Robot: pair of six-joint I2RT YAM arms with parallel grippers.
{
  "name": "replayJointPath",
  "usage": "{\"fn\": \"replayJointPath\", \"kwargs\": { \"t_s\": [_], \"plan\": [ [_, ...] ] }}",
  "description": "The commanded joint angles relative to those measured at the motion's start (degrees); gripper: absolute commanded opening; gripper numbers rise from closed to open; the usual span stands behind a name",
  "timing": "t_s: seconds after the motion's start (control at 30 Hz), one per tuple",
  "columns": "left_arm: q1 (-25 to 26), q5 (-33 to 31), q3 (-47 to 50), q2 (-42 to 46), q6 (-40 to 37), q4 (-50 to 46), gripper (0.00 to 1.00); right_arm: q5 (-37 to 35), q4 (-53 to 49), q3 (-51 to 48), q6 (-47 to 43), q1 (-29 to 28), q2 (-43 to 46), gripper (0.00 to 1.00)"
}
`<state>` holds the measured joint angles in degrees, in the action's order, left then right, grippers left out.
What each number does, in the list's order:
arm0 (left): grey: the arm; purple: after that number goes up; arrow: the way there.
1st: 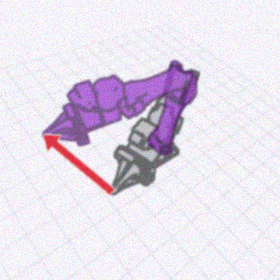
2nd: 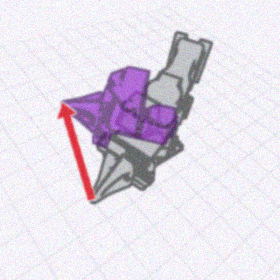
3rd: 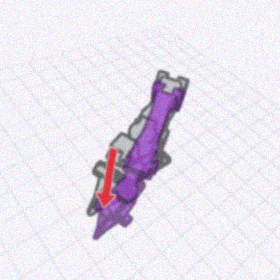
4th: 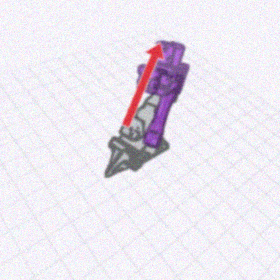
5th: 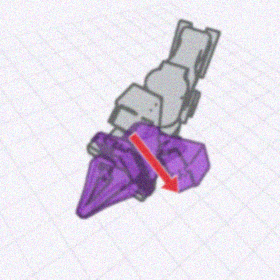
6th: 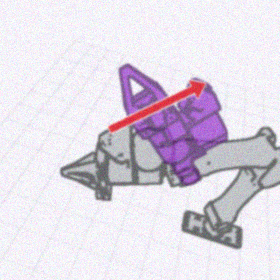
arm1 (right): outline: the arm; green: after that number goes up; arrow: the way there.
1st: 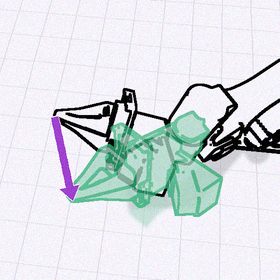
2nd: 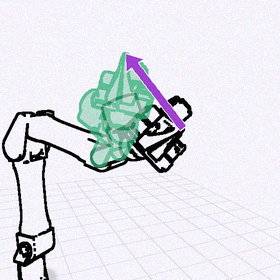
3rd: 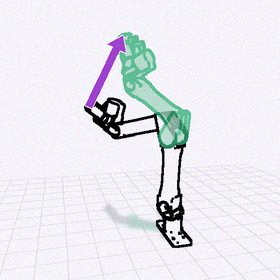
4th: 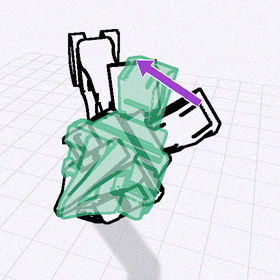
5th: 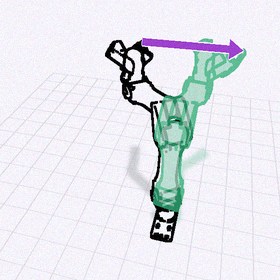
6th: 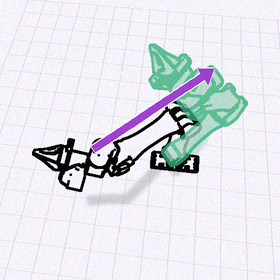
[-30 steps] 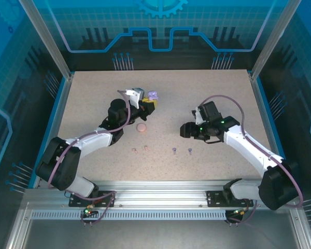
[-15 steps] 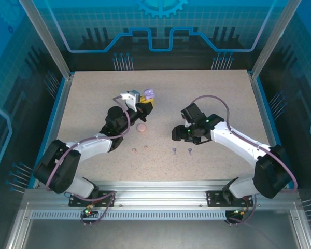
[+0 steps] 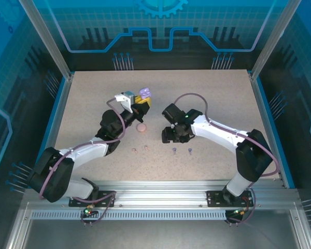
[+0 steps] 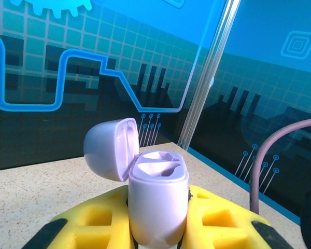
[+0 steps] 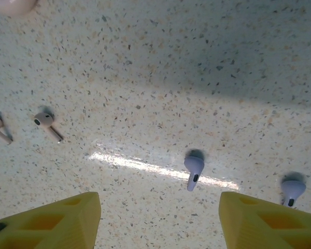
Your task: Insert the wireless bluetooth earbuds into the charging case
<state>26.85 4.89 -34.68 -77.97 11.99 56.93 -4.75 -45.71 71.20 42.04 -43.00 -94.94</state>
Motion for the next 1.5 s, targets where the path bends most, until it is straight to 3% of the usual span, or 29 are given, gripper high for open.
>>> {"fn": "replayJointPath", "kwargs": {
  "t_s": [0.0, 0.73, 1.47],
  "plan": [
    [0.3, -1.6, 1.0, 2.4, -0.5, 2.2, 0.0, -3.5, -5.0, 2.8, 0.7, -1.8, -2.2, 0.62],
    [0.3, -1.6, 0.7, 6.1, -0.3, 0.7, 0.0, -4.9, -3.3, 0.8, 3.0, -2.6, -12.9, 0.44],
    [0.3, -0.7, 0.4, 6.5, -0.6, -0.1, 0.0, -5.5, -1.2, -1.2, 4.1, -1.5, -15.0, 0.37]
  ]
}}
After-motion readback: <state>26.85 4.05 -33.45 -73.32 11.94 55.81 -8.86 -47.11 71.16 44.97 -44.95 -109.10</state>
